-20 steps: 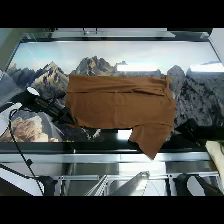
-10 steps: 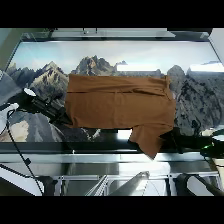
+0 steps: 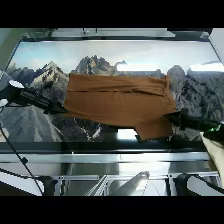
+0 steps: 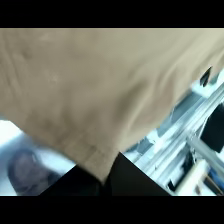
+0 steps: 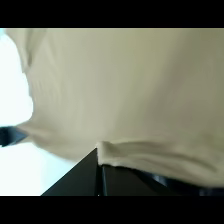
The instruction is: Fold the shirts.
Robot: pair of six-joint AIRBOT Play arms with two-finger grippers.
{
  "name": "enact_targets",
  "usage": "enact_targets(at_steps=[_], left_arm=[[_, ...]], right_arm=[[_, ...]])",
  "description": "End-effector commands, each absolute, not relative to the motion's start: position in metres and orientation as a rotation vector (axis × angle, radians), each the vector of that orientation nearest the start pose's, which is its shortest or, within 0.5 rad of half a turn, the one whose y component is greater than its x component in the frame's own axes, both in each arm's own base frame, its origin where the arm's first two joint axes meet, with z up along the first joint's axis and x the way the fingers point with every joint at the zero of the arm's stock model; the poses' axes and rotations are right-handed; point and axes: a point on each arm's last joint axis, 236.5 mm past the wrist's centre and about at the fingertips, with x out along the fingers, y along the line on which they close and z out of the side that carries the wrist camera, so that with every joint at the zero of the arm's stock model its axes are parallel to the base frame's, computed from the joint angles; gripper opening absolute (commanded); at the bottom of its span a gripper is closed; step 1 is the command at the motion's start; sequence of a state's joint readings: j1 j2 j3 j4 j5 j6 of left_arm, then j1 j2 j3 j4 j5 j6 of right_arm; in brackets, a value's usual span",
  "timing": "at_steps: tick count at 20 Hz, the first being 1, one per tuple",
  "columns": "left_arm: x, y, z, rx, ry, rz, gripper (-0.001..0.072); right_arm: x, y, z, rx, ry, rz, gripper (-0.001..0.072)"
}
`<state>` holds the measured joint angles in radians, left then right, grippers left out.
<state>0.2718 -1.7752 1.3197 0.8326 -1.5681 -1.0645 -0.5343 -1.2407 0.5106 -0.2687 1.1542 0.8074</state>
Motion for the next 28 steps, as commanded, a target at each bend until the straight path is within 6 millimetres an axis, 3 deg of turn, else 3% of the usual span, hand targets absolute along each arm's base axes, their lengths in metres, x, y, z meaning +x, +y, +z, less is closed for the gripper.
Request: enact_targets(at_steps=[1,3,5,9,12,15,18,21,23,24,25,26,28], left_arm=[[0.409,-0.029,-0.018,-0.589,1.422,-0.614,0.0020],[0.442,-0.021,0.001,-0.568,1.301,-0.587,0.0021],[0.466,-0.031,0.013,-0.542,1.239,-0.619,0.0021],[0.519,-0.059,-0.004,-0.448,1.189,-0.658,0.0021],[0.555,-0.068,-0.022,-0.416,1.144,-0.662,0.0021],[0.569,-0.068,-0.055,-0.434,1.162,-0.649,0.0020],[0.572,-0.053,-0.094,-0.455,1.180,-0.560,0.0019],[0.578,-0.051,-0.097,-0.415,1.135,-0.574,0.0019],[0.573,-0.061,-0.097,-0.405,1.152,-0.599,0.0019],[0.569,-0.065,-0.097,-0.406,1.166,-0.616,0.0020],[0.563,-0.071,-0.095,-0.403,1.187,-0.642,0.0022],[0.555,-0.075,-0.092,-0.402,1.209,-0.665,0.0174],[0.548,-0.079,-0.073,-0.389,1.220,-0.711,0.0705]], right_arm=[[0.394,0.006,0.020,0.999,0.809,0.353,0.0013],[0.429,-0.005,0.035,0.943,0.763,0.344,0.0014],[0.462,0.005,0.036,0.901,0.767,0.381,0.0014],[0.530,0.018,0.008,0.836,0.764,0.369,0.0013],[0.560,0.031,-0.018,0.826,0.790,0.398,0.0014],[0.572,0.035,-0.044,0.831,0.817,0.391,0.0014],[0.570,0.020,-0.069,0.778,0.853,0.327,0.0014],[0.565,0.012,-0.073,0.767,0.877,0.326,0.0015],[0.561,0.017,-0.072,0.771,0.887,0.348,0.0016],[0.560,0.020,-0.071,0.771,0.893,0.362,0.0046],[0.557,0.025,-0.067,0.773,0.902,0.391,0.0274],[0.553,0.030,-0.060,0.773,0.910,0.428,0.0462],[0.547,0.025,-0.033,0.752,0.908,0.501,0.0475]])
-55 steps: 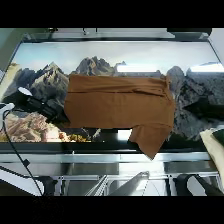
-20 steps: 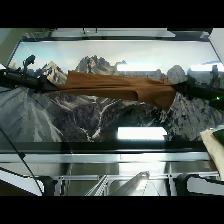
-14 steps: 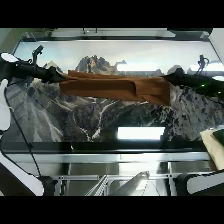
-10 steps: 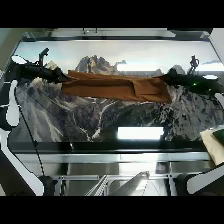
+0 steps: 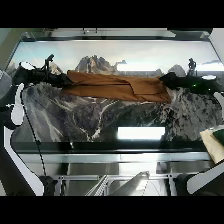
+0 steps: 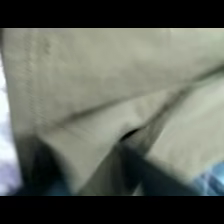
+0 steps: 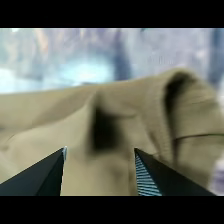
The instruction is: Fold the shirts.
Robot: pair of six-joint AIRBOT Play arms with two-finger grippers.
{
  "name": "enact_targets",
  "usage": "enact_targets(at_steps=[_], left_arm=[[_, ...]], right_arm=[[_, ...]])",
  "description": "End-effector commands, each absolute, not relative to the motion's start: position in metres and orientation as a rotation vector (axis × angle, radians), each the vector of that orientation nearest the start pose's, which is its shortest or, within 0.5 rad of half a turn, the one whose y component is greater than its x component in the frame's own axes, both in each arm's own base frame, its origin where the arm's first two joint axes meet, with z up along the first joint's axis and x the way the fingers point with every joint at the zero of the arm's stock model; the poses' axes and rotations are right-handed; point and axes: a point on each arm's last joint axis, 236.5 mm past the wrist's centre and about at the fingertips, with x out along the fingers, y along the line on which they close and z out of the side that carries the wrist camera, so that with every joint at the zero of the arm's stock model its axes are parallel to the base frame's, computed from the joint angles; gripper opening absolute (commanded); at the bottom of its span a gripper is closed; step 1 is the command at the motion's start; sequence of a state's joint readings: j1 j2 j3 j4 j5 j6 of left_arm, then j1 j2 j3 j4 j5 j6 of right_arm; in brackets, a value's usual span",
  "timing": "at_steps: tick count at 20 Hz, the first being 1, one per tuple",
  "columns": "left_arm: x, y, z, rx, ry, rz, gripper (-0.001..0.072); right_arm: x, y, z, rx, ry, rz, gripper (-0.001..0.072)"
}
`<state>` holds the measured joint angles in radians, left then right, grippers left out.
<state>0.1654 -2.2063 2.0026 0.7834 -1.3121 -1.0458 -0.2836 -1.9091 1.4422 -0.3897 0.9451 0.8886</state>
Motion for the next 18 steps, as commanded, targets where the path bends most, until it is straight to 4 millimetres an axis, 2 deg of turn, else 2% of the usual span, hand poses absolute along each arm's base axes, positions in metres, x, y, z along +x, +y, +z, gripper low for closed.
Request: enact_targets(at_steps=[1,2,3,4,5,6,7,9,12,14,16,17,18], left_arm=[[0.548,-0.079,-0.061,-0.382,1.214,-0.719,0.0692],[0.552,-0.079,-0.051,-0.370,1.193,-0.720,0.0692],[0.555,-0.077,-0.042,-0.361,1.169,-0.712,0.0693],[0.558,-0.073,-0.035,-0.358,1.148,-0.694,0.0693],[0.560,-0.071,-0.030,-0.358,1.130,-0.679,0.0693],[0.563,-0.069,-0.026,-0.357,1.112,-0.663,0.0693],[0.566,-0.068,-0.023,-0.357,1.095,-0.650,0.0693],[0.564,-0.068,-0.022,-0.359,1.103,-0.655,0.0692],[0.560,-0.069,-0.023,-0.363,1.118,-0.662,0.0692],[0.557,-0.066,-0.023,-0.373,1.130,-0.663,0.0692],[0.553,-0.068,-0.023,-0.395,1.153,-0.663,0.0692],[0.550,-0.073,-0.023,-0.404,1.167,-0.668,0.0691],[0.546,-0.081,-0.023,-0.400,1.182,-0.686,0.0689]], right_arm=[[0.546,0.015,-0.023,0.729,0.902,0.508,0.0476],[0.545,-0.001,-0.017,0.699,0.899,0.487,0.0503],[0.544,-0.017,-0.021,0.696,0.913,0.440,0.0653],[0.540,-0.032,-0.030,0.704,0.941,0.389,0.0684],[0.534,-0.047,-0.046,0.726,0.991,0.326,0.0684],[0.527,-0.056,-0.061,0.753,1.037,0.282,0.0684],[0.521,-0.056,-0.075,0.793,1.080,0.269,0.0684],[0.513,-0.038,-0.094,0.864,1.143,0.315,0.0684],[0.517,0.005,-0.111,0.957,1.180,0.393,0.0684],[0.523,0.037,-0.110,0.969,1.168,0.466,0.0683],[0.533,0.061,-0.102,0.958,1.121,0.519,0.0673],[0.539,0.069,-0.097,0.954,1.095,0.534,0.0481],[0.544,0.073,-0.092,0.951,1.080,0.541,0.0220]])
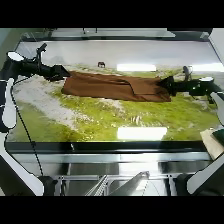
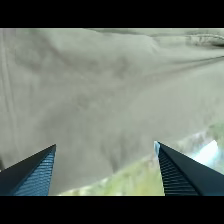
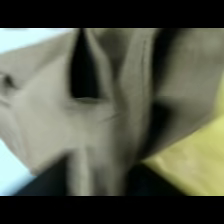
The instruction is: Fold the shirts.
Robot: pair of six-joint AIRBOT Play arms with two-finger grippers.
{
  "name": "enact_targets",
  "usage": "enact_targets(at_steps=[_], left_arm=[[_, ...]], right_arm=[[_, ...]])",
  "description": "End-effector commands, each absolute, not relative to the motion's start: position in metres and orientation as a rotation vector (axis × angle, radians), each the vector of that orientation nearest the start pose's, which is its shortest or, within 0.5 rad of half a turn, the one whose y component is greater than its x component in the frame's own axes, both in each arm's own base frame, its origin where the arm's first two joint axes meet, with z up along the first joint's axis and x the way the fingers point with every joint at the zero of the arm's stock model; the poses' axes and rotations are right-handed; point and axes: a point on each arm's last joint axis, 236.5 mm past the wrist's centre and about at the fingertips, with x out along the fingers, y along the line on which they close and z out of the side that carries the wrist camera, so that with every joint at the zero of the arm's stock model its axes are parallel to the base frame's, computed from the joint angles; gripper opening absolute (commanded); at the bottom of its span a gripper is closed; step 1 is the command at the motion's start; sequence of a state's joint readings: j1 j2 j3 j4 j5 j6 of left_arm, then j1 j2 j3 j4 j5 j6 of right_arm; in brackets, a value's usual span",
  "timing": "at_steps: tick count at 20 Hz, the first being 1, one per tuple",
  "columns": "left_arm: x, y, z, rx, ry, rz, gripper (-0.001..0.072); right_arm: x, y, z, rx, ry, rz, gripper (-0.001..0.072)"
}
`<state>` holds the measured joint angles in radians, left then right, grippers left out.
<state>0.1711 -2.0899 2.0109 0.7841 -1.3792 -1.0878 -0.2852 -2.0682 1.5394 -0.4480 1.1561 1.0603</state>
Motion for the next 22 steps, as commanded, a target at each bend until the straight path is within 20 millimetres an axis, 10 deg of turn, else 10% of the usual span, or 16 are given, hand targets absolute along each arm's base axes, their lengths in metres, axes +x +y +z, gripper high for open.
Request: enact_targets(at_steps=[1,3,10,14,19,22], left_arm=[[0.543,-0.093,-0.023,-0.389,1.195,-0.705,0.0561],[0.537,-0.129,-0.025,-0.368,1.214,-0.752,0.0004],[0.528,-0.329,-0.053,-0.277,1.108,-0.855,0.0019],[0.517,-0.416,-0.077,-0.257,1.000,-0.850,0.0018],[0.512,-0.445,-0.072,-0.280,0.968,-0.858,0.0019],[0.511,-0.407,-0.001,-0.256,0.996,-0.952,0.0018]], right_arm=[[0.548,0.075,-0.085,0.941,1.068,0.555,0.0062],[0.553,0.078,-0.059,0.920,1.044,0.608,0.0015],[0.539,0.091,0.097,0.792,0.945,0.824,0.0014],[0.511,0.098,0.130,0.753,0.997,0.861,0.0015],[0.502,0.121,0.134,0.743,1.021,0.919,0.0015],[0.503,0.154,0.138,0.747,1.021,0.948,0.0015]])
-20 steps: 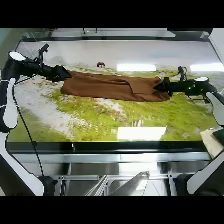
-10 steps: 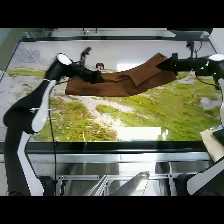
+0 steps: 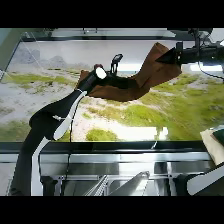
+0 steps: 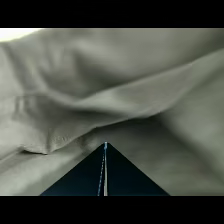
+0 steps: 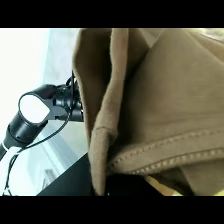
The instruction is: Fold the shirts.
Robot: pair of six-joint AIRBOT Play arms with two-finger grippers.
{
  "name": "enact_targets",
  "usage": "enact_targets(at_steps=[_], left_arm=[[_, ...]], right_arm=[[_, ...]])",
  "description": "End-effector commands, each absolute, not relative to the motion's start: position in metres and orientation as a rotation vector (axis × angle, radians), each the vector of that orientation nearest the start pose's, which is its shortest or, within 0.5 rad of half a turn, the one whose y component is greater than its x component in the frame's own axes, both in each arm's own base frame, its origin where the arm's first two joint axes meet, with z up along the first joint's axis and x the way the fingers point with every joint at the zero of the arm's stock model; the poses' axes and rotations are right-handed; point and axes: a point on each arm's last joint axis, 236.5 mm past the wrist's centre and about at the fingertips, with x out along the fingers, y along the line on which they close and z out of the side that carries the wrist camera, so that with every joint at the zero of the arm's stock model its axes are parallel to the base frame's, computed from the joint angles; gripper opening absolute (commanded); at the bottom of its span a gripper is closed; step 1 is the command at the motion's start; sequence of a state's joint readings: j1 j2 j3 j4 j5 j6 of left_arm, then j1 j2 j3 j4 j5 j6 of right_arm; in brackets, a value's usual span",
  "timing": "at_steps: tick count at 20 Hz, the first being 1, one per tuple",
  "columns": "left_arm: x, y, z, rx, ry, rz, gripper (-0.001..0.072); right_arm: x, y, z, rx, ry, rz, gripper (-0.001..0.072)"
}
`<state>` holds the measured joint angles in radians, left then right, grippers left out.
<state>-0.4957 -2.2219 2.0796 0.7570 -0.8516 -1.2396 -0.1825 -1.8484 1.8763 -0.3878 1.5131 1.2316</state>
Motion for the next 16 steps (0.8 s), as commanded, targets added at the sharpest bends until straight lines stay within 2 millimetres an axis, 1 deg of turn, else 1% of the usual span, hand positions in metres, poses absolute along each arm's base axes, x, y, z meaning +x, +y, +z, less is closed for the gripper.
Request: enact_targets(at_steps=[1,3,4,5,6,7,8,9,10,11,12,13,14,15,16], left_arm=[[0.510,-0.376,0.036,-0.250,0.996,-0.965,0.0018],[0.508,-0.301,0.112,-0.258,0.943,-0.921,0.0018],[0.506,-0.263,0.148,-0.269,0.893,-0.878,0.0018],[0.501,-0.225,0.186,-0.276,0.826,-0.826,0.0018],[0.494,-0.194,0.217,-0.280,0.766,-0.777,0.0019],[0.483,-0.166,0.244,-0.281,0.709,-0.729,0.0019],[0.471,-0.144,0.263,-0.273,0.666,-0.692,0.0019],[0.459,-0.127,0.275,-0.256,0.636,-0.663,0.0019],[0.447,-0.115,0.279,-0.255,0.632,-0.640,0.0019],[0.436,-0.107,0.276,-0.261,0.650,-0.627,0.0019],[0.426,-0.100,0.268,-0.266,0.678,-0.615,0.0020],[0.418,-0.097,0.256,-0.266,0.708,-0.612,0.0020],[0.411,-0.095,0.244,-0.277,0.733,-0.606,0.0019],[0.405,-0.092,0.231,-0.293,0.763,-0.598,0.0019],[0.400,-0.091,0.219,-0.303,0.786,-0.596,0.0019]], right_arm=[[0.508,0.173,0.138,0.738,1.002,0.947,0.0015],[0.533,0.227,0.139,0.729,0.903,0.909,0.0015],[0.545,0.262,0.136,0.733,0.852,0.882,0.0015],[0.553,0.299,0.128,0.740,0.812,0.856,0.0015],[0.557,0.344,0.110,0.734,0.775,0.829,0.0015],[0.556,0.384,0.088,0.723,0.752,0.803,0.0016],[0.554,0.420,0.062,0.714,0.723,0.761,0.0016],[0.554,0.449,0.032,0.699,0.674,0.697,0.0053],[0.555,0.467,0.010,0.748,0.634,0.609,0.0283],[0.550,0.478,-0.004,0.766,0.623,0.572,0.0481],[0.539,0.490,-0.009,0.743,0.640,0.599,0.0492],[0.530,0.498,-0.007,0.710,0.653,0.645,0.0491],[0.527,0.499,0.005,0.673,0.648,0.694,0.0358],[0.525,0.495,0.023,0.619,0.631,0.753,0.0012],[0.531,0.481,0.045,0.560,0.596,0.794,0.0015]])
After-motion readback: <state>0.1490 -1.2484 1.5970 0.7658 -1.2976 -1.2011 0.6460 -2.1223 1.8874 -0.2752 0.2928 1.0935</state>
